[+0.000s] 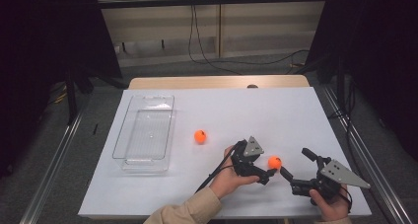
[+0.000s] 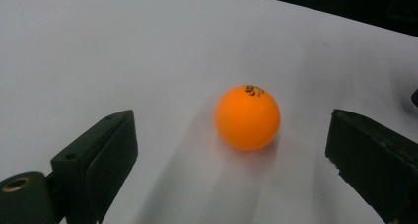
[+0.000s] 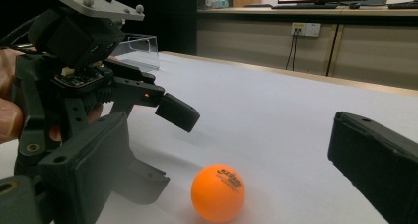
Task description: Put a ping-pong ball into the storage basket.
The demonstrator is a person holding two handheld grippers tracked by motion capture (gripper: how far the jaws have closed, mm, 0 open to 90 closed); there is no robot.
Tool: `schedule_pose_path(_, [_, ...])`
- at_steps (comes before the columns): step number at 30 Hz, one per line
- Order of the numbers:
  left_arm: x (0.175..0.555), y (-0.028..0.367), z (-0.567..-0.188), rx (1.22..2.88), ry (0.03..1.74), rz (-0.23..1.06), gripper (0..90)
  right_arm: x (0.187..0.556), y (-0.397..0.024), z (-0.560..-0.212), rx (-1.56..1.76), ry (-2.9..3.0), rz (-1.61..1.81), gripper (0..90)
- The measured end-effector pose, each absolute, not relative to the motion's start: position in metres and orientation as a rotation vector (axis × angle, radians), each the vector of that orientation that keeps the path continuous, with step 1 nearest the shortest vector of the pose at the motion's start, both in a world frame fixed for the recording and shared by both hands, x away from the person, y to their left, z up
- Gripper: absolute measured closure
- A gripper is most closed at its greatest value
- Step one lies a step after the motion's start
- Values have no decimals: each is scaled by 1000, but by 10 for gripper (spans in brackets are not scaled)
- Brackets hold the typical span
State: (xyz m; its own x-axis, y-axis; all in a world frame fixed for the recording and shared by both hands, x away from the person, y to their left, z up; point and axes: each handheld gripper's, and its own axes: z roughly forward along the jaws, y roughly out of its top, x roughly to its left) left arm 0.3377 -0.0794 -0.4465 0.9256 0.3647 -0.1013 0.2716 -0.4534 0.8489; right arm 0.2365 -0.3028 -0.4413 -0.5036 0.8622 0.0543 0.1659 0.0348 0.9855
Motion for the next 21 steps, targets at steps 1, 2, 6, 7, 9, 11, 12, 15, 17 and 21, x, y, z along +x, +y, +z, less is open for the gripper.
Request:
schedule_pose_path(1, [338,-80,-447,2067,458,111,58,236,-303,-441,1043,1730,1515,22])
schedule_pose_path(2, [338,-80,-447,2069,455,112,62,236,-303,-441,1043,1730,1515,22])
schedule_pose_path(6, [338,-83,-447,2068,443,111,72,236,-303,-441,1044,1727,1515,22])
schedule_pose_path(7, [338,-83,-447,2070,445,112,75,236,-303,-441,1044,1726,1514,22])
schedule_pose_path(9, [338,-84,-448,2071,447,107,80,236,-303,-441,1045,1724,1517,22])
schedule_pose_path(11, [338,-85,-449,2078,446,104,85,237,-303,-441,1046,1724,1518,22])
schedule_pose_path(12, [338,-86,-449,2082,442,103,88,236,-303,-441,1046,1724,1516,22])
schedule_pose_path(15, [338,-87,-450,2089,446,92,98,236,-303,-441,1047,1722,1517,22])
schedule_pose_path(17, [339,-87,-451,2089,447,84,109,237,-304,-441,1047,1723,1514,22])
schedule_pose_path(21, [339,-88,-451,2091,449,79,129,237,-303,-442,1048,1726,1513,22])
